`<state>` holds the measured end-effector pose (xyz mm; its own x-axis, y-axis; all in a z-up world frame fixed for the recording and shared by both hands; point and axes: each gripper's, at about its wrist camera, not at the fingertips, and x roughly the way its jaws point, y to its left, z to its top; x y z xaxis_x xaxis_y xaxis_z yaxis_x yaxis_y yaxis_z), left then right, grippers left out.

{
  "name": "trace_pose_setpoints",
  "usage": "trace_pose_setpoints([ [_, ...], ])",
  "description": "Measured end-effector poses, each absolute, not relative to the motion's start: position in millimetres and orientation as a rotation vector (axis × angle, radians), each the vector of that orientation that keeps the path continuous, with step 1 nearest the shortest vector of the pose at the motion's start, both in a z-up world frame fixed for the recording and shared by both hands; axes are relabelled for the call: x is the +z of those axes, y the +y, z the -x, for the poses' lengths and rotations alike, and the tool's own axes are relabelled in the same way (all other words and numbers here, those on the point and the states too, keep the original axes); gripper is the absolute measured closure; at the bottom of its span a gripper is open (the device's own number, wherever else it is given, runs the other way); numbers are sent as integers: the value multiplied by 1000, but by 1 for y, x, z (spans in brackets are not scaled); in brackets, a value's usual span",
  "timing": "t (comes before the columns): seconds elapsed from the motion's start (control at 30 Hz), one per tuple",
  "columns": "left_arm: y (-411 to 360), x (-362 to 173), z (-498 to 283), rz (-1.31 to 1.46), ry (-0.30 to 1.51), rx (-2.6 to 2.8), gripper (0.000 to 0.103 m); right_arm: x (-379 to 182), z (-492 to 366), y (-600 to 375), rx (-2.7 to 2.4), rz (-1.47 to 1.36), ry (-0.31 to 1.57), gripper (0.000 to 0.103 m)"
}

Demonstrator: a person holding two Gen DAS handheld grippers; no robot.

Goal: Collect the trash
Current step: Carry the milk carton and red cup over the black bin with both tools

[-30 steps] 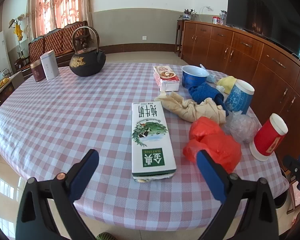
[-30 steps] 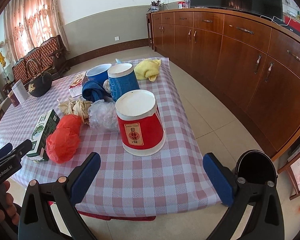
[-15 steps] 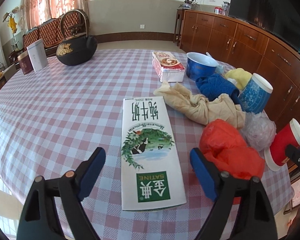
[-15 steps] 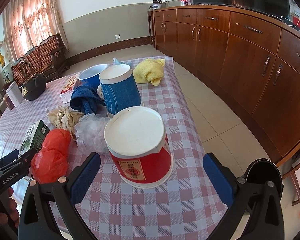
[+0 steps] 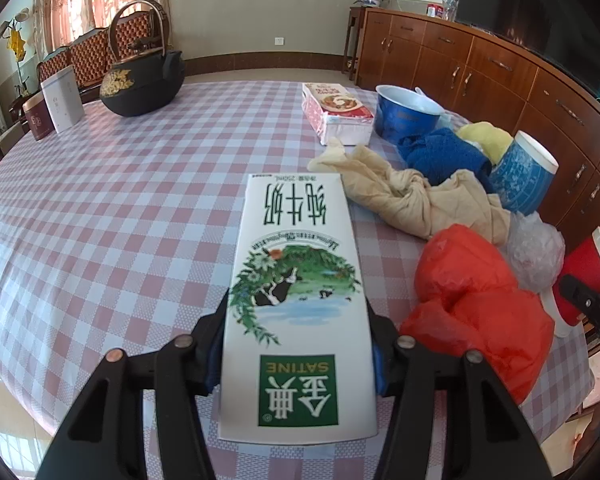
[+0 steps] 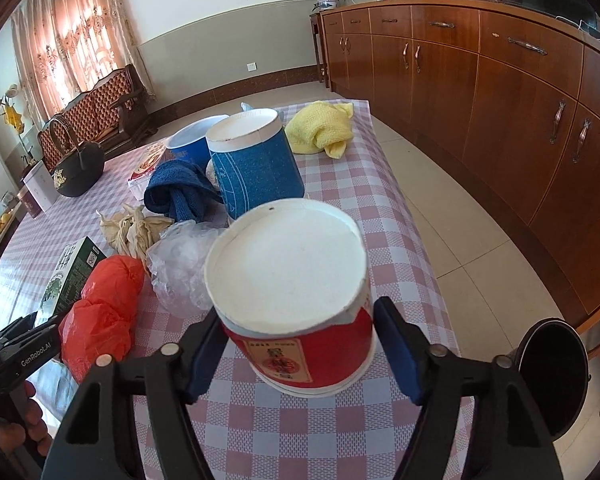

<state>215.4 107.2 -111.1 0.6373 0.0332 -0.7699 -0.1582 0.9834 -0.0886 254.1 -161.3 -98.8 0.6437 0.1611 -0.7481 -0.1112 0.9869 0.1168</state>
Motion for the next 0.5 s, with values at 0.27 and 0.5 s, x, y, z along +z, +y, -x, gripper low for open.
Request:
trace_pose_setpoints([
  [0.27,111,-104,-207,167,827,100,48,-95,-251,-171,182,-115,836,38],
  [0.5,105,-71,-187,165,737,78,48,-75,-235,-186,190,-138,792,38],
])
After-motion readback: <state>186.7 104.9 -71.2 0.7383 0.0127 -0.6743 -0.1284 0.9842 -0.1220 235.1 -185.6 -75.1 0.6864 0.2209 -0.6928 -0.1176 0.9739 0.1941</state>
